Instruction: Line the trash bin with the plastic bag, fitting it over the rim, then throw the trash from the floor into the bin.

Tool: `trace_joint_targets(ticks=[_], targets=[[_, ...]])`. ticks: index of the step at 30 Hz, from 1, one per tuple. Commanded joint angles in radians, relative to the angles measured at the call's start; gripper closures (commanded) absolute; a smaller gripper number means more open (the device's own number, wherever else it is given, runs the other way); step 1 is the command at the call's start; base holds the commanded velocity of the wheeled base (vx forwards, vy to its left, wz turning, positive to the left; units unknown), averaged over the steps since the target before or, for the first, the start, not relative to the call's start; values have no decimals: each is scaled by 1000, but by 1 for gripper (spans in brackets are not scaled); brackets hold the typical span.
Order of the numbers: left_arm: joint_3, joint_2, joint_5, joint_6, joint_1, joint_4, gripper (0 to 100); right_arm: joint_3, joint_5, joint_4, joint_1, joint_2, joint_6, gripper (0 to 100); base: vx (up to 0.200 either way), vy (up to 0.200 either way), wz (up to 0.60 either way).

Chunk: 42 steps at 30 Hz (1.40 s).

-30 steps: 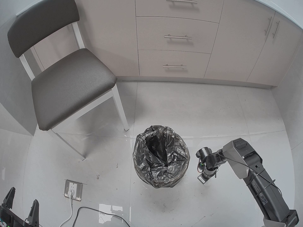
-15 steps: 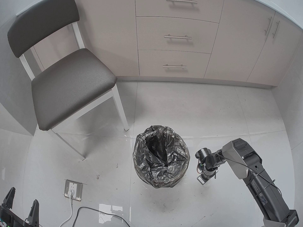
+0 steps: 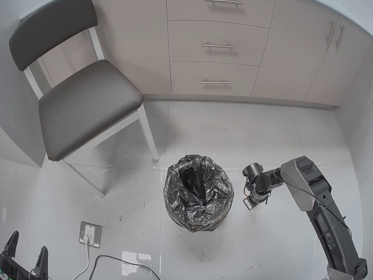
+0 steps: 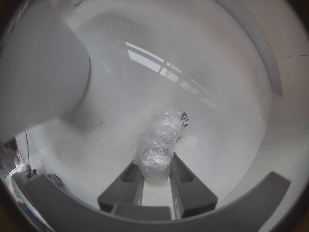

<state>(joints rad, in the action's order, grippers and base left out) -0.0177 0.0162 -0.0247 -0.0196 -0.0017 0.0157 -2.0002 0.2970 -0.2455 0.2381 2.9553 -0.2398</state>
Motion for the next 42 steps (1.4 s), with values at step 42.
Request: trace_joint_targets(ticks=[42], targets=[[12, -16, 2, -2, 0, 0, 0, 0, 123, -340, 507, -547, -3, 100, 0, 0, 0]])
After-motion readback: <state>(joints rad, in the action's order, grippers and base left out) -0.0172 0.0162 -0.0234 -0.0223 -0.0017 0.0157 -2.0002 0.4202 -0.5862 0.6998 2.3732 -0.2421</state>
